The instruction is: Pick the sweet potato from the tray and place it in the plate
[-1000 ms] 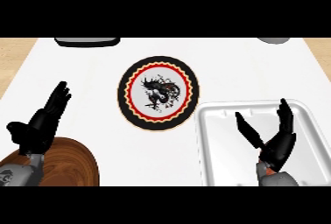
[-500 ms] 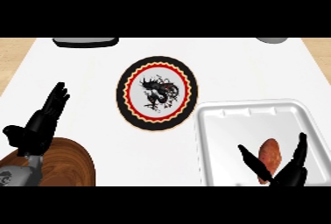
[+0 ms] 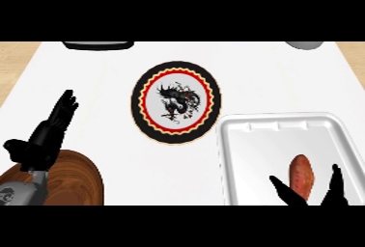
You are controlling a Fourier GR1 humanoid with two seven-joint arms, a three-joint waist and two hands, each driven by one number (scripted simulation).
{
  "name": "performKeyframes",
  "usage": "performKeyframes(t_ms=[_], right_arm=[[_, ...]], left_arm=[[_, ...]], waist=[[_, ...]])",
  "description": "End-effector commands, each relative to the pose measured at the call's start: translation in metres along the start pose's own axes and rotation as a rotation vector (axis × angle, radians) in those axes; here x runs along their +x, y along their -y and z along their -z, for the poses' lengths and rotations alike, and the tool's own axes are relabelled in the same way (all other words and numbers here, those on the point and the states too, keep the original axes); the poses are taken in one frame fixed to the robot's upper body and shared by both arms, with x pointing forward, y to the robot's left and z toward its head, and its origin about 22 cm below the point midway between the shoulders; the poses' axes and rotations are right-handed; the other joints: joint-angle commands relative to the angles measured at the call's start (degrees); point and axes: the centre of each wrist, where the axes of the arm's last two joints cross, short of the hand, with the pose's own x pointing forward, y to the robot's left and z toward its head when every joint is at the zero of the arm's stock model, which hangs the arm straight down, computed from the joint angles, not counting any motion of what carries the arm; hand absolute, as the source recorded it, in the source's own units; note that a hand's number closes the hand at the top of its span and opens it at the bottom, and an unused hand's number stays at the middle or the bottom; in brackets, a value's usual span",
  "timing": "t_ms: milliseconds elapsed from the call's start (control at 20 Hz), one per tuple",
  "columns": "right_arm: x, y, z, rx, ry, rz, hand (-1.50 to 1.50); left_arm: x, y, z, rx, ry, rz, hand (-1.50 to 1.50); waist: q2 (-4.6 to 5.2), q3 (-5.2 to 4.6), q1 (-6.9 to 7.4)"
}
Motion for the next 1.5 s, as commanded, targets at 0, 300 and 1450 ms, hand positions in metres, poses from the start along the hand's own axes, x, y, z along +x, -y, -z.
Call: performKeyframes(t_ms=[0, 300, 1450], right_arm=[[0.024, 0.02, -0.005, 0.078, -0.097, -0.088, -1.5], [0.077, 0.04, -0.009, 0.07, -0.204, -0.197, -1.5], [0.066, -0.005, 0.016, 0.166, -0.356, -0.396, -1.5]], left_arm=[[-0.018, 0.023, -0.013, -0.008, -0.081, -0.035, 0.0], [-0.016, 0.026, -0.01, -0.022, -0.079, -0.033, 0.0], [-0.032, 0.019, -0.025, -0.019, -0.087, -0.02, 0.0]], waist=[[0.24, -0.21, -0.19], [0.13, 0.01, 0.03], [0.22, 0.3, 0.19]])
